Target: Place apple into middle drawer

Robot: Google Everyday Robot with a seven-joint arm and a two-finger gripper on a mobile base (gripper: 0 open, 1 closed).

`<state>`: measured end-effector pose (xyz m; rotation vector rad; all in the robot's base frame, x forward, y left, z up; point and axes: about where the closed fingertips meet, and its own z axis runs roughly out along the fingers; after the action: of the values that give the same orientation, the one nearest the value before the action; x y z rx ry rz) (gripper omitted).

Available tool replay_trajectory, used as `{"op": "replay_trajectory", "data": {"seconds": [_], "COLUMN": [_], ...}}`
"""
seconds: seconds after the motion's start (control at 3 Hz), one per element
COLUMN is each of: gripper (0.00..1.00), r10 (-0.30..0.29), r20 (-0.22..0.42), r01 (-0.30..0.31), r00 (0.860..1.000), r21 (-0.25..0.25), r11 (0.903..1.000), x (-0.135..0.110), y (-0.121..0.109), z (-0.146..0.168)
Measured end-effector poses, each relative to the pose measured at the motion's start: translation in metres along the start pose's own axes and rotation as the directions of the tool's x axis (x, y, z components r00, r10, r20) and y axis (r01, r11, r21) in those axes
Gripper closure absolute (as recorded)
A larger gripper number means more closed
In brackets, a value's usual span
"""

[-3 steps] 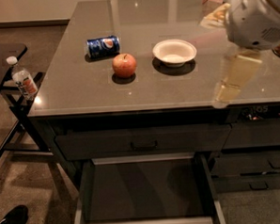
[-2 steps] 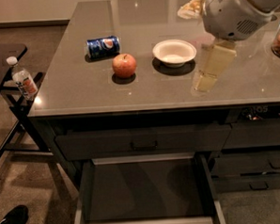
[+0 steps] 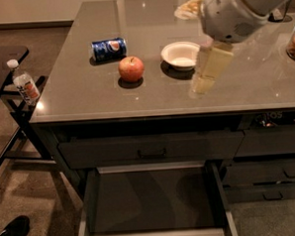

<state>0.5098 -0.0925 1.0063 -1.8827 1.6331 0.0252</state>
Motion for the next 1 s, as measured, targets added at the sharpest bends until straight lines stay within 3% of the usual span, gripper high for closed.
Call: {"op": "replay_trajectory", "data": {"seconds": [0.67, 1.0], "gripper": [0.0, 0.0], "r10": [-0.066, -0.068], "r20": [0.171, 0.209], "r01": [0.071, 0.084], "r00": [0.983, 0.976], "r21": [-0.022, -0.072], "r11": [0.9973, 0.9938], "x": [-0.028, -0.034], "y": [-0.045, -0.06], "z": [0.067, 0.107]}}
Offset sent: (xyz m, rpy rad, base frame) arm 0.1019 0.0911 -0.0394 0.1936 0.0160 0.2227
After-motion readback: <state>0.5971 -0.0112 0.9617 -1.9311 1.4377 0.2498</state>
